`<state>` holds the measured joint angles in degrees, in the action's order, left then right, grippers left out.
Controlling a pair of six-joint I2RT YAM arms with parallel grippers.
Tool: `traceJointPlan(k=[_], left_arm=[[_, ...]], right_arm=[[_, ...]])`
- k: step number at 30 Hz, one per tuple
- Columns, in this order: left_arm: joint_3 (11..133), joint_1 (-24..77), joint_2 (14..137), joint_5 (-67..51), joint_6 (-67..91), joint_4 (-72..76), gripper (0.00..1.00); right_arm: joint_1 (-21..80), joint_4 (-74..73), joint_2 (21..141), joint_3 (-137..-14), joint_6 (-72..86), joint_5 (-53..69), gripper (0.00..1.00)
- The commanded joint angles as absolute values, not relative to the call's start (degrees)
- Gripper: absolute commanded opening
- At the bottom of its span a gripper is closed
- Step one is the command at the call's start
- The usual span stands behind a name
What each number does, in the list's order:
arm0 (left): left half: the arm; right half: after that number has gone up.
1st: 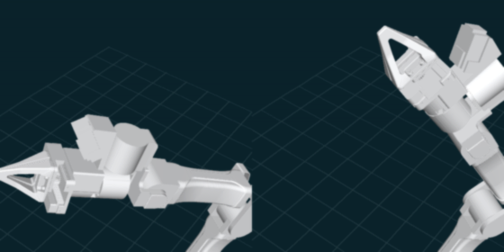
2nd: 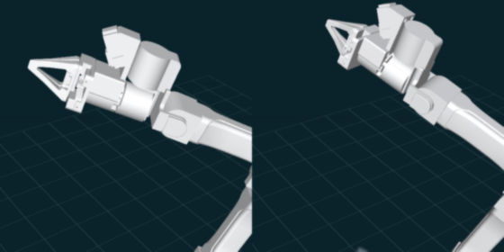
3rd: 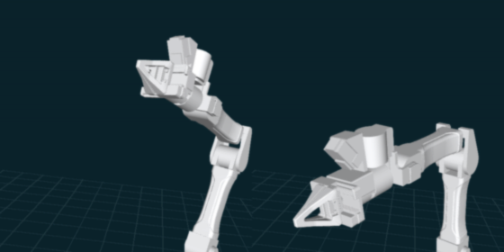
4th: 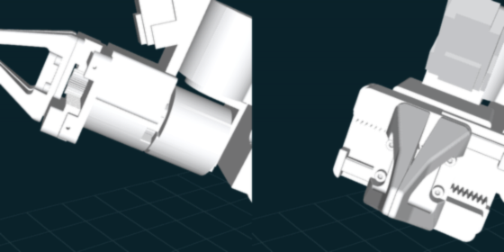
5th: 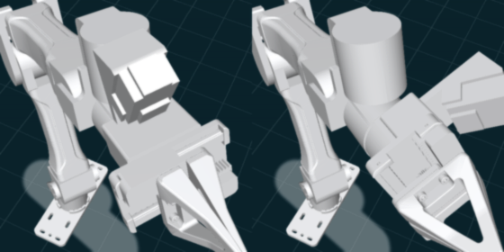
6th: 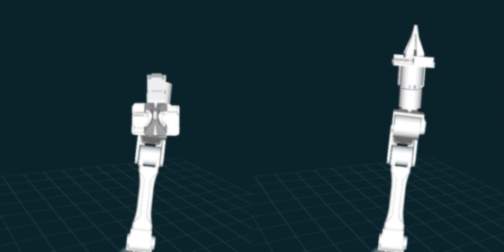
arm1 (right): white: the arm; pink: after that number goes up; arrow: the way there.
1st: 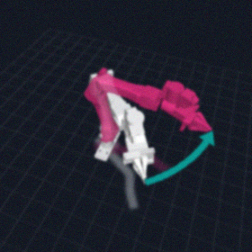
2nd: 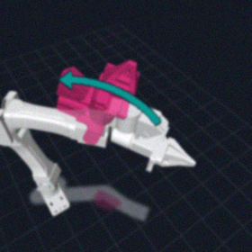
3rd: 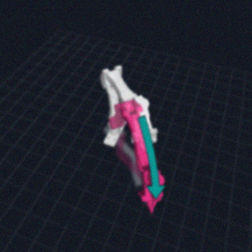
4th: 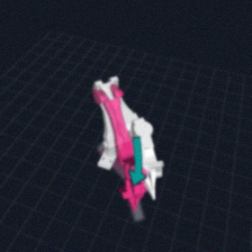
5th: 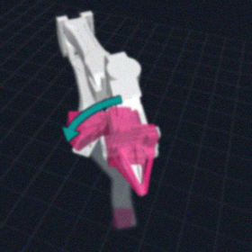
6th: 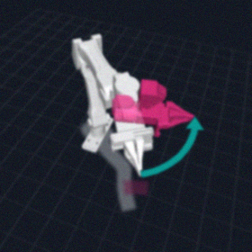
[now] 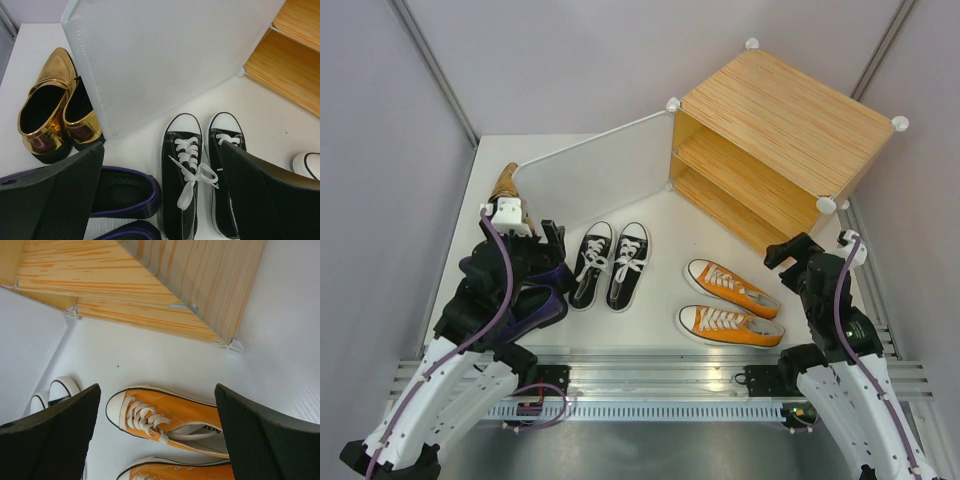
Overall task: Place and organize the shoes in the shoe cabinet
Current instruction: Pick up the shoe from the center of the board.
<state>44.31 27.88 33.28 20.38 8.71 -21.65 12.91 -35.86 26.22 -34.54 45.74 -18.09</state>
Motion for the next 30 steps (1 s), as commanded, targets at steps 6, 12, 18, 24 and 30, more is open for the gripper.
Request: traceJointPlan(k=[6,12,18,24,30], left_arm=[[46.4,27.9,33.6,16.0,9.3,-21.9,1.00],[46.9,27.9,35.5,8.4,9.0,-21.8,1.00],[47.6,29.1,40.5,-5.9,9.7,-21.8,0.96],[49.3,31.5,47.7,-11.5,15.6,-24.6,0.91],[46.5,35.8,50.4,-11.7,25.7,-28.2,0.81]], right_arm=[[12.9,-32.9,18.1,-35.1,40.5,-17.0,0.98],[12.9,-32.3,13.2,-35.9,36.1,-11.3,0.98],[12.9,-30.9,13.2,-35.2,35.3,-8.3,0.98],[12.9,-31.0,13.1,-34.9,34.1,-5.6,0.98],[12.9,-30.5,9.8,-33.9,34.5,-3.8,0.98]])
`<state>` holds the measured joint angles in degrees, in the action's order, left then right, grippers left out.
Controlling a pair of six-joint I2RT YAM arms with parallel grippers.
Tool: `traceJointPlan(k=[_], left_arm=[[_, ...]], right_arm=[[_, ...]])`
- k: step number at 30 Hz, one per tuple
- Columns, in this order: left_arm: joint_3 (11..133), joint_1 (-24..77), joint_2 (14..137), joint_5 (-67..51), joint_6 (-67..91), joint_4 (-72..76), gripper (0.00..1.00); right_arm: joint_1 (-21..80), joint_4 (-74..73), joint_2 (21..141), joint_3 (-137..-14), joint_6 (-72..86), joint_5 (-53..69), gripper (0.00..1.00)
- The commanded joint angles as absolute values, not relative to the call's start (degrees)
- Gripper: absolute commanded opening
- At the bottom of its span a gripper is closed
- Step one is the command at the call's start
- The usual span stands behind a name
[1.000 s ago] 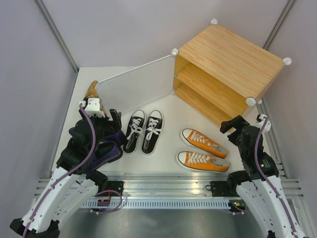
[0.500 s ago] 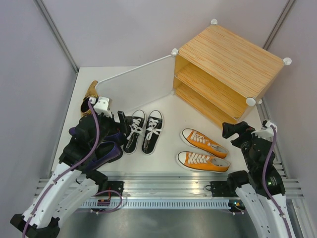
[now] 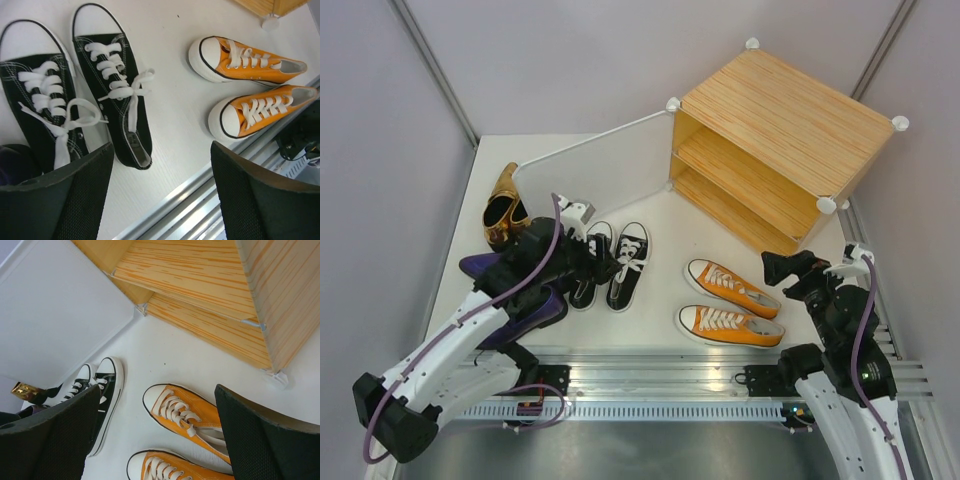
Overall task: Place and organize the shoes in the shoe cabinet
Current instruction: Pick up the shoe from the center of the board.
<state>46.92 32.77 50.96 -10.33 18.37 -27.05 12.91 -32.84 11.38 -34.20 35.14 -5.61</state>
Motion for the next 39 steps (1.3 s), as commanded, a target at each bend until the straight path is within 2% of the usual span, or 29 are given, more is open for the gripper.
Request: traceJointPlan(k=[1,6,10,15,20,24,28,39], left_arm=[[46.0,37.1,50.4,-8.6,27.1,-28.2,0.80],[41.7,42.2,52.9,-2.0,31.5,-27.9,0.77],[39.5,42.5,53.3,3.2,33.5,-27.3,0.71],[39.5,42.5,55.8,8.8,34.2,-27.4,0.70],[41.0,42.5,59.2,17.9,33.9,-28.7,0.62],[43.7,42.5,62.3,21.9,33.0,-29.8,0.64],[45.3,41.8,65.9,27.5,33.4,-31.4,0.76],[44.3,38.4,75.3,25.1,32.2,-26.2,0.75]], right_arm=[[12.9,-30.3,9.6,-33.8,34.5,-3.8,0.98],[12.9,-29.4,9.2,-33.0,34.5,-2.0,0.98],[12.9,-28.7,9.0,-32.5,34.5,-1.1,0.98],[12.9,-28.2,8.2,-32.2,34.4,-0.2,0.98],[12.9,-27.8,7.4,-32.2,34.2,-0.1,0.98],[12.9,-27.8,7.5,-32.3,34.0,-0.2,0.98],[12.8,-27.5,7.4,-32.1,34.0,1.3,0.98],[12.8,-27.0,7.3,-32.0,33.9,1.5,0.98]])
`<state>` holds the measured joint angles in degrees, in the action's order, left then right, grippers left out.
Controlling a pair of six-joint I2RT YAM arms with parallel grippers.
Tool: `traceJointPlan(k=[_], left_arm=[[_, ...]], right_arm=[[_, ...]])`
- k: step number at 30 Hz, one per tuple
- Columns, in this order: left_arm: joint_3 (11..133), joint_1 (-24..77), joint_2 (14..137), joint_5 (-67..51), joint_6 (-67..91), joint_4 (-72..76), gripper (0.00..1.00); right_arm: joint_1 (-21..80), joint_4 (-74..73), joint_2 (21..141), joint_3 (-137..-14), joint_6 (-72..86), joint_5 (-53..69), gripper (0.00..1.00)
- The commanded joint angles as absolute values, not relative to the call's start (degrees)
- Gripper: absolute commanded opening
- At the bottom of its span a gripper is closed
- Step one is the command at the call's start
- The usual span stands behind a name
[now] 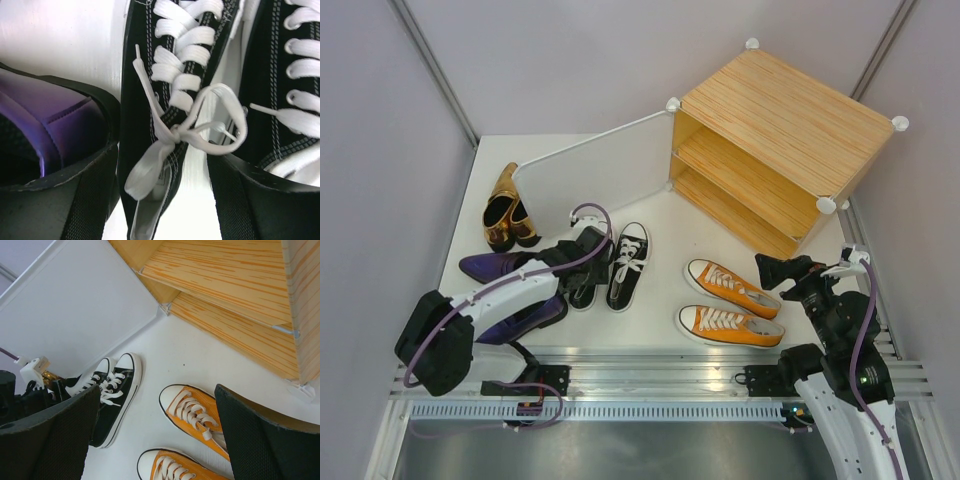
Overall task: Place and organize the shoes in the shoe cabinet
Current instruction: Pick up the shoe from the center of the board.
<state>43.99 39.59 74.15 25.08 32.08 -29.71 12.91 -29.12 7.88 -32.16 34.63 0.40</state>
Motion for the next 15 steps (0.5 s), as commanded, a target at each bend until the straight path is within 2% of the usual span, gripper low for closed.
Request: traceJointPlan(k=[1,6,8,9,11,12,13,15], left_arm=[[43.9,38.1,76.1,24.8,32.1,-25.4,0.75],[41.6,36.1,78.1,20.9,30.8,-20.8,0.67],[41.2,36.0,78.2,20.6,30.1,-20.1,0.54],[41.4,36.1,78.1,20.9,29.8,-20.0,0.43],[41.8,36.0,78.3,21.2,29.4,-20.0,0.29],[42.2,35.9,78.4,21.4,28.8,-20.1,0.11],[42.7,36.0,78.6,21.4,28.3,-20.3,0.02],[44.6,36.0,78.5,20.8,26.7,-21.7,0.02]], right_arm=[[12.9,-27.0,7.3,-31.9,33.9,1.5,0.98],[12.8,-27.0,7.1,-31.9,33.9,1.4,0.98],[12.9,-27.0,7.2,-31.9,33.9,1.3,0.98],[12.8,-27.0,7.2,-31.9,33.9,1.3,0.98],[12.9,-27.0,7.3,-31.9,33.8,1.3,0.98],[12.8,-26.9,7.3,-31.9,33.9,1.3,0.98],[12.9,-26.9,7.3,-31.9,33.8,1.1,0.98],[12.9,-26.9,7.4,-32.3,33.8,1.1,0.98]])
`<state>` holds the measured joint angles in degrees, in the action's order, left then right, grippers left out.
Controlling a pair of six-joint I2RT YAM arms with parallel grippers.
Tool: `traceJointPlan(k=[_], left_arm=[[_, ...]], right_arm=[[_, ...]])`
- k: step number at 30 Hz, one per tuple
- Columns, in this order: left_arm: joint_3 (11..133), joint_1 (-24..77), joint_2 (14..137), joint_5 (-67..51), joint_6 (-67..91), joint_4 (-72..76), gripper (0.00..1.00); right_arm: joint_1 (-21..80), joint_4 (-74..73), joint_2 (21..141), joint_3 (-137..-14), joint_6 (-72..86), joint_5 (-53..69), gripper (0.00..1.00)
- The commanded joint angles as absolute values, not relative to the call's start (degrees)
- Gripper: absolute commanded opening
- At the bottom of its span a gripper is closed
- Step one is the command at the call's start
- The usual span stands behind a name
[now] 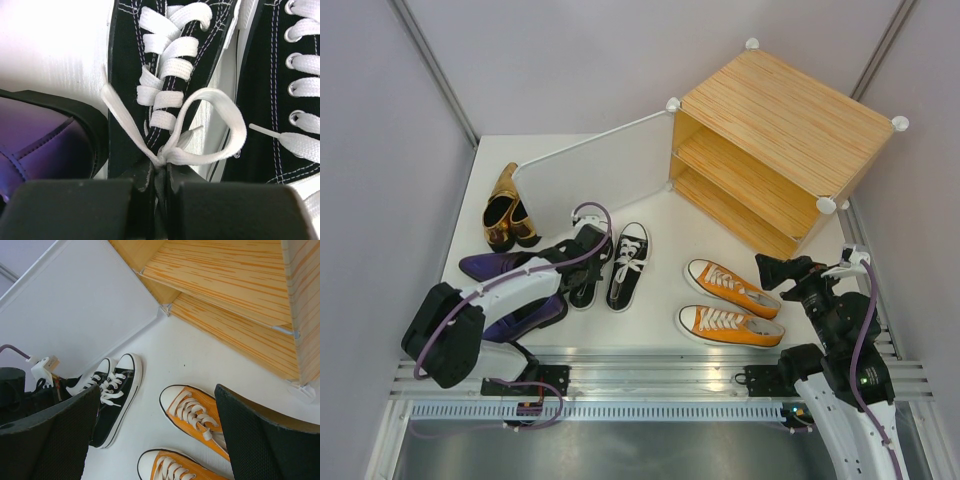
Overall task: Place and organize the shoes in the shoe cabinet
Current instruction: Pick up the shoe from the center of the board, then place the shoe in the shoe cabinet.
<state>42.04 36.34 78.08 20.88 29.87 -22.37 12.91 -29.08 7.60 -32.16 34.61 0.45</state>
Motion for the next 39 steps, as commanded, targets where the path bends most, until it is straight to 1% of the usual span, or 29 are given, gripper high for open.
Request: traceJointPlan(k=[1,5,9,15,19,24,25,26,33,34,36,37,39], left_arm=[[45.2,36.0,78.0,20.9,26.1,-22.3,0.02],[49.1,36.1,73.6,21.5,24.9,-26.0,0.02],[54.0,36.2,68.6,18.5,22.6,-30.1,0.02],[60.8,37.7,67.1,13.3,17.4,-34.7,0.02],[66.1,40.3,69.7,12.2,15.1,-34.6,0.02],[78.0,43.7,81.4,12.0,11.0,-34.6,0.02],[82.2,44.4,83.3,11.9,10.5,-34.7,0.02],[84.4,44.6,87.2,11.3,9.6,-34.8,0.02],[103.7,45.4,102.0,8.9,7.2,-35.5,0.02],[109.0,45.4,106.5,8.9,6.9,-36.0,0.02],[115.0,45.3,111.2,9.3,5.6,-38.1,0.02],[121.3,45.2,115.4,9.6,4.9,-38.8,0.02],[129.2,45.2,119.5,10.5,4.0,-40.0,0.02]], right_arm=[[12.9,-27.0,7.4,-32.3,33.8,1.1,0.98],[12.9,-26.9,7.3,-32.3,33.6,1.1,0.98],[12.9,-27.0,7.6,-32.7,33.4,1.0,0.98],[12.9,-27.2,7.6,-33.4,33.0,0.6,0.98],[12.9,-27.2,9.0,-34.6,32.6,-1.2,0.98],[12.9,-27.9,13.2,-38.9,31.1,-4.0,0.98],[12.9,-27.9,13.5,-39.5,30.9,-4.3,0.98],[12.9,-27.9,13.8,-40.0,30.9,-4.5,0.98],[12.8,-27.9,13.4,-43.2,30.3,-4.6,0.98],[12.8,-27.9,13.3,-43.5,30.1,-4.7,0.98],[12.9,-28.0,13.1,-44.5,29.8,-4.6,0.98],[12.9,-28.0,13.1,-44.6,29.3,-4.6,0.98],[12.9,-28.0,13.4,-45.3,28.9,-4.6,0.98]])
